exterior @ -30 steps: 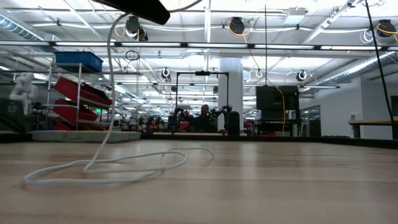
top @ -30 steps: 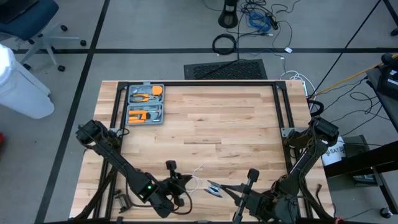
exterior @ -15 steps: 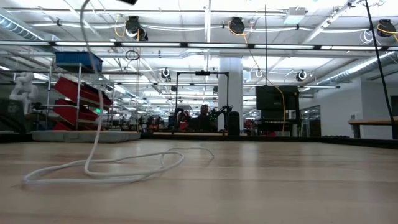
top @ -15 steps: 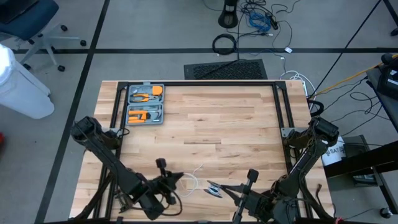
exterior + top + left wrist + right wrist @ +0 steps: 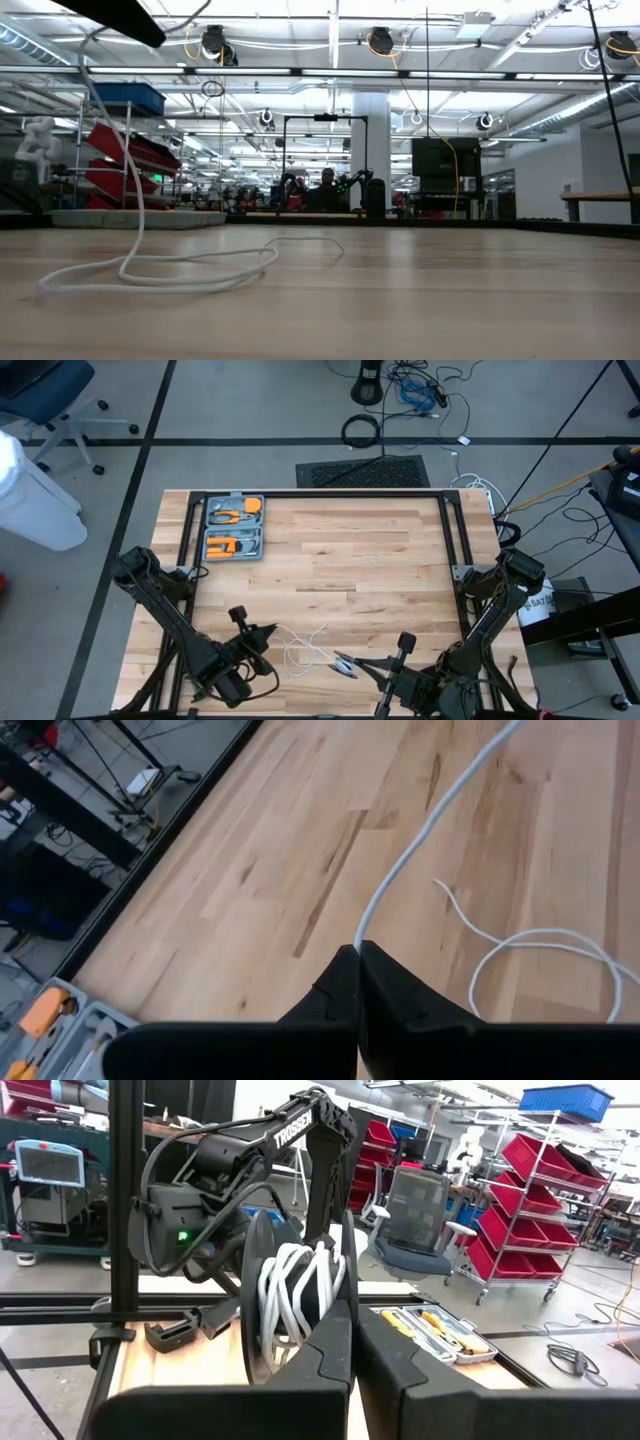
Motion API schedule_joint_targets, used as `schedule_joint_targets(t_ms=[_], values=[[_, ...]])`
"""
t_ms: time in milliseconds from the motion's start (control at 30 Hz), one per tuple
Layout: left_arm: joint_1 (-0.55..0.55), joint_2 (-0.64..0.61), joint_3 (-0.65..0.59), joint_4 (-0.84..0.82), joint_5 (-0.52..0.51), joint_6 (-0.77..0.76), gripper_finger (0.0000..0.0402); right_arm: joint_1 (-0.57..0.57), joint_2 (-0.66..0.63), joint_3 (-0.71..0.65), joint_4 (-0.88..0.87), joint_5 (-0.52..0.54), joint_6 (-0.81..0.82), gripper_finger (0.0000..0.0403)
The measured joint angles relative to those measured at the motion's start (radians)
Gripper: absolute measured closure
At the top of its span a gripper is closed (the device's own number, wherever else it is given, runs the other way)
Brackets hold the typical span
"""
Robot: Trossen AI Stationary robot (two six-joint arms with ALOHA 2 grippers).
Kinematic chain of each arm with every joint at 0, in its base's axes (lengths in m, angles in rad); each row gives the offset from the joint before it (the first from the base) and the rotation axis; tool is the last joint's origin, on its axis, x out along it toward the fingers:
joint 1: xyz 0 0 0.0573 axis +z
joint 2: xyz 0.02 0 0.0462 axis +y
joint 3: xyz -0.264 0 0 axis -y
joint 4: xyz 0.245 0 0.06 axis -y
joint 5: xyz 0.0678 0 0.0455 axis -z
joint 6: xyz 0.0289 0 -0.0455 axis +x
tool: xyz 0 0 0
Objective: Coil cords
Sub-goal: Coil the white wire on the spool
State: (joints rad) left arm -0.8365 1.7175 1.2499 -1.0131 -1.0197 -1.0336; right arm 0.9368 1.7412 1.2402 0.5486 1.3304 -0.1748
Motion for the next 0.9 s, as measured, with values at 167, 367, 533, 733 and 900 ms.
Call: schedule_joint_targets(t_ms=[167,367,533,733,900], values=[[-0.027,-0.034,0.001,-0.052,-0.005,-0.077,0.0400,0.009,0.000,0.000,0.000,0.000,-0.001,0.0403],[-0.074,-0.060,0.001,-0.107,-0.020,-0.159,0.0400,0.023,0.000,0.000,0.000,0.001,-0.001,0.0403],[-0.103,-0.074,0.003,-0.109,-0.079,-0.166,0.0400,0.022,0.000,0.000,0.000,0.000,-0.001,0.0403],[-0.108,-0.079,0.045,-0.124,-0.096,-0.165,0.0400,0.020,0.000,0.000,-0.032,-0.001,0.024,0.0403],[-0.108,-0.080,0.095,-0.131,-0.141,-0.159,0.0400,0.019,0.000,0.000,-0.055,-0.047,0.040,0.0403]])
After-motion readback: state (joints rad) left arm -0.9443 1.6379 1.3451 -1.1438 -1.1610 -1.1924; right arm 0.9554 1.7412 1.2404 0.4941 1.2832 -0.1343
